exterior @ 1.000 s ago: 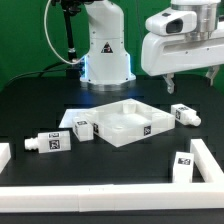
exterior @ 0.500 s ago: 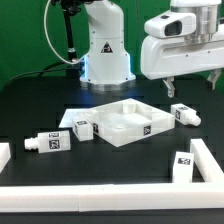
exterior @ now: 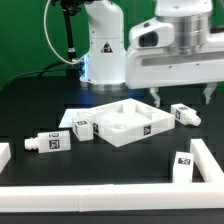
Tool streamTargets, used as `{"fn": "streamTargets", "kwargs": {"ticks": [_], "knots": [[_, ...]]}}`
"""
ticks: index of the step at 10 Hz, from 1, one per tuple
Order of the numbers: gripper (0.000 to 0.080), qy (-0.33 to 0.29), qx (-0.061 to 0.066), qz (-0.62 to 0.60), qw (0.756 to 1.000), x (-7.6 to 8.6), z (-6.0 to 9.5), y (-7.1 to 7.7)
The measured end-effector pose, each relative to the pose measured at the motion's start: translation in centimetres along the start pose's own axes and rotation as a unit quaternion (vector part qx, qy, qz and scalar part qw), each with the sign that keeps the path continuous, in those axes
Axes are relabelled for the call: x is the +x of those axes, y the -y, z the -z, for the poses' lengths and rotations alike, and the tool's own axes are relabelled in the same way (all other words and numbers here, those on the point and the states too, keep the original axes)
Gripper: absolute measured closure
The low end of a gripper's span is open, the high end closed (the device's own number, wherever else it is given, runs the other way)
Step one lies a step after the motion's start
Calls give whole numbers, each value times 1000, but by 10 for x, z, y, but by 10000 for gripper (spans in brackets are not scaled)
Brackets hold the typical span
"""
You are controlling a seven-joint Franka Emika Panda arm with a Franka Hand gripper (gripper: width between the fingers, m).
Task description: Assemble one leg
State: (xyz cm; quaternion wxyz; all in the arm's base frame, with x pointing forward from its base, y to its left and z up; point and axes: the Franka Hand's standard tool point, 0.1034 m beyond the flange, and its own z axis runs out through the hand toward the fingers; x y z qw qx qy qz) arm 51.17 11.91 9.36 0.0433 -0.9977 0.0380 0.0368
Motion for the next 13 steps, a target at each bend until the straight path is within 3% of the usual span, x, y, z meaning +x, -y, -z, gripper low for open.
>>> {"fn": "streamTargets", "kwargs": {"ticks": [5, 7, 9, 13], "knots": [[151, 6, -2, -7, 1000, 2, -3, 0], [151, 13, -3, -53, 999, 39, -12, -2], [151, 49, 3, -93, 995, 67, -19, -23], [151, 46, 3, -89, 995, 66, -21, -20]]}}
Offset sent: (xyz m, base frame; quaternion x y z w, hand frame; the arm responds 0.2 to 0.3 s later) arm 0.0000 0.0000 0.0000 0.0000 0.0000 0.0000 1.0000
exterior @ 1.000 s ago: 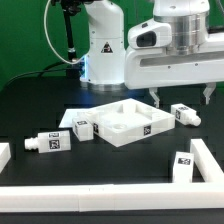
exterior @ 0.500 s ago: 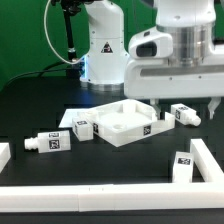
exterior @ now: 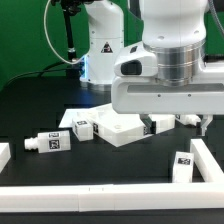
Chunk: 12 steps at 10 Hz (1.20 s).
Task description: Assemble one leg
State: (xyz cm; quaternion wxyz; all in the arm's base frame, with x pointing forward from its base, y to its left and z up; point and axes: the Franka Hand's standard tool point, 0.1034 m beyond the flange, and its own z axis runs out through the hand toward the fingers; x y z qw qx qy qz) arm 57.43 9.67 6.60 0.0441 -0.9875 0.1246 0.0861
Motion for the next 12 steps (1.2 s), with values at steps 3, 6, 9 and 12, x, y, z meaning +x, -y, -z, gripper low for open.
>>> {"fn": "streamTargets", "kwargs": {"ticks": [3, 6, 9, 12], "knots": [[151, -11, 1, -1, 1000, 27, -5, 5], [151, -16, 2, 4, 1000, 40, -9, 7], [151, -16, 2, 2, 1000, 41, -10, 5], [151, -16, 3, -12, 1000, 55, -22, -6]]}}
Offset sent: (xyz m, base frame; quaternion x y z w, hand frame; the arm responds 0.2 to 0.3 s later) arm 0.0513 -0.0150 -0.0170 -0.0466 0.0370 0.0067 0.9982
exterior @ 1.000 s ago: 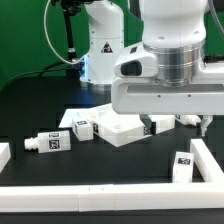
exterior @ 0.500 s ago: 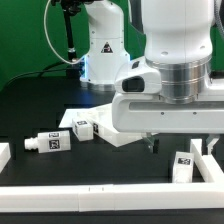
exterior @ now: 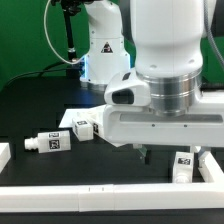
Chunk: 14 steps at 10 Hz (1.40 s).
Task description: Assemble one leg
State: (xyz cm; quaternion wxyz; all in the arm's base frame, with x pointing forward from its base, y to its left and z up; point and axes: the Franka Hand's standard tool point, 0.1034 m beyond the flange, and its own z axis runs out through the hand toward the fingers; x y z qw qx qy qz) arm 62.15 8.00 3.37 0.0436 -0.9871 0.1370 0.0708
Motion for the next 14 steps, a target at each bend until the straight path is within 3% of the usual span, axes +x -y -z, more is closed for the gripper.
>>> {"fn": "streamTargets", "kwargs": {"ticks": [4, 8, 9, 10, 12, 13, 14], "knots": [[151, 4, -3, 2, 1000, -3, -16, 2], [151, 1, -4, 1, 1000, -5, -21, 1], [279, 1, -4, 1, 1000, -5, -21, 1], [279, 1, -4, 1, 1000, -5, -21, 1], [517, 1, -4, 1, 1000, -5, -21, 1], [516, 1, -4, 2, 1000, -5, -20, 0], [516, 6, -4, 9, 1000, -8, -9, -4]]}}
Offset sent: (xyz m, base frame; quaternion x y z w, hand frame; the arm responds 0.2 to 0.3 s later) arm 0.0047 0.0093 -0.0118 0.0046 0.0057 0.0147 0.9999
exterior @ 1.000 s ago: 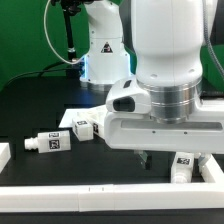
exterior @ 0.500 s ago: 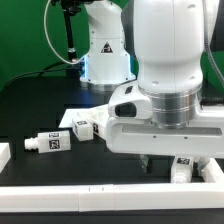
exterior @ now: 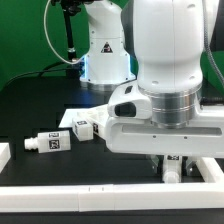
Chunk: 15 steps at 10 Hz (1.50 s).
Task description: Assemble one leg
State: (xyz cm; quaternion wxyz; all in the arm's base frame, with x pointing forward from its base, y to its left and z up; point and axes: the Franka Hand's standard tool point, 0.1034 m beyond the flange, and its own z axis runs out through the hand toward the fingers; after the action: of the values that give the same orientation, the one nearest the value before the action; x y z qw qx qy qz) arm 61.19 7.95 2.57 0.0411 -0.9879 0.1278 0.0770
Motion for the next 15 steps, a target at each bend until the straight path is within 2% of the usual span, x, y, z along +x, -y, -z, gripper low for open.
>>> {"fn": "streamTargets", "kwargs": {"ticks": [2, 3, 4, 6, 7, 8, 9, 10, 11, 13, 15], "knots": [[516, 8, 3, -10, 1000, -22, 38, -1], [516, 5, 3, -18, 1000, -34, 48, 5], [516, 3, 2, -23, 1000, -39, 53, 15], [515, 6, 1, -21, 1000, -38, 48, 10], [515, 3, 1, -22, 1000, -40, 48, 14], [515, -17, 4, -20, 1000, -53, 46, 27], [515, -19, 1, -12, 1000, -80, 43, 34], [515, -20, -3, -22, 1000, -100, 35, 37], [515, -21, -7, -19, 1000, -112, 27, 40], [515, -24, -5, -19, 1000, -106, 30, 38], [515, -27, -6, -20, 999, -107, 29, 40]]}}
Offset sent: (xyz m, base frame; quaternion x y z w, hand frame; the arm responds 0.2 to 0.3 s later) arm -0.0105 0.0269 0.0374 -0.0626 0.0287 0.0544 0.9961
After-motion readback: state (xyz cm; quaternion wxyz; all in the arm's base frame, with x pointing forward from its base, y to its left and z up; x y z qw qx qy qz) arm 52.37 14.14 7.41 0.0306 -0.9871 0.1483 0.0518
